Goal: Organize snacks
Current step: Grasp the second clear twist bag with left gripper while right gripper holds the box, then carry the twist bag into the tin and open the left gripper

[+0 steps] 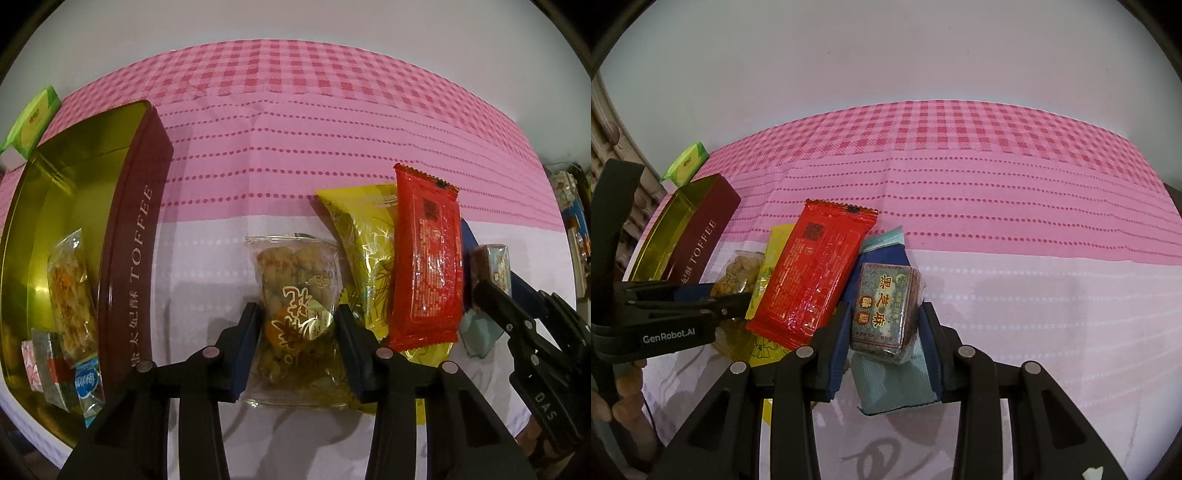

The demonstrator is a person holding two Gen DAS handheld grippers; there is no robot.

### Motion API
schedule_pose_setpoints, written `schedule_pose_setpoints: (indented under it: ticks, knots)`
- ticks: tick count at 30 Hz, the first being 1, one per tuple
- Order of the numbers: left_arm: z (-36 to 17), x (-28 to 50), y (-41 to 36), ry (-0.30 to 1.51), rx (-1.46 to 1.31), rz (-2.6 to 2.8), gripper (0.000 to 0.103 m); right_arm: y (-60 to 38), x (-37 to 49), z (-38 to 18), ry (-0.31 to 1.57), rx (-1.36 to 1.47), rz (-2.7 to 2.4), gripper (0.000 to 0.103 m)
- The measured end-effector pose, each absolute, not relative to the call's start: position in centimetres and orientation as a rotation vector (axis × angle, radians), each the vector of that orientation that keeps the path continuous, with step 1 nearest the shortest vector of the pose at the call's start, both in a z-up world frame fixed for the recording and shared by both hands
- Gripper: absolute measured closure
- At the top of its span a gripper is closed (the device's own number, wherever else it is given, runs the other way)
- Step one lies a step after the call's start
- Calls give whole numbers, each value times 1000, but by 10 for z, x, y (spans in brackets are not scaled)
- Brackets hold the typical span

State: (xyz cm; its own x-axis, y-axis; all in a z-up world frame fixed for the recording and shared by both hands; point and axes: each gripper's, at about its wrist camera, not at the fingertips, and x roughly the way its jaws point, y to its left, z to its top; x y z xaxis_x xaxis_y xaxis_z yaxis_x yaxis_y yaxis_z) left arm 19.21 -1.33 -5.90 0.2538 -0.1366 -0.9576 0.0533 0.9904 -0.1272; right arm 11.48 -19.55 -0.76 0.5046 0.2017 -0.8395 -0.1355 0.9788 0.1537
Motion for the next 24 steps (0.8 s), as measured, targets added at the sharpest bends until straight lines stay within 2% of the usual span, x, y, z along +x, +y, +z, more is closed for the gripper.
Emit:
schedule_pose_setpoints:
  ticks: [10,24]
  knots:
    - [-51,183,-9,1289,-56,-153,63,-190,115,-7,1027,38,174,70]
    - [-7,153,8,1215,-38,-209,63,-185,116,-9,1027,15,148,71]
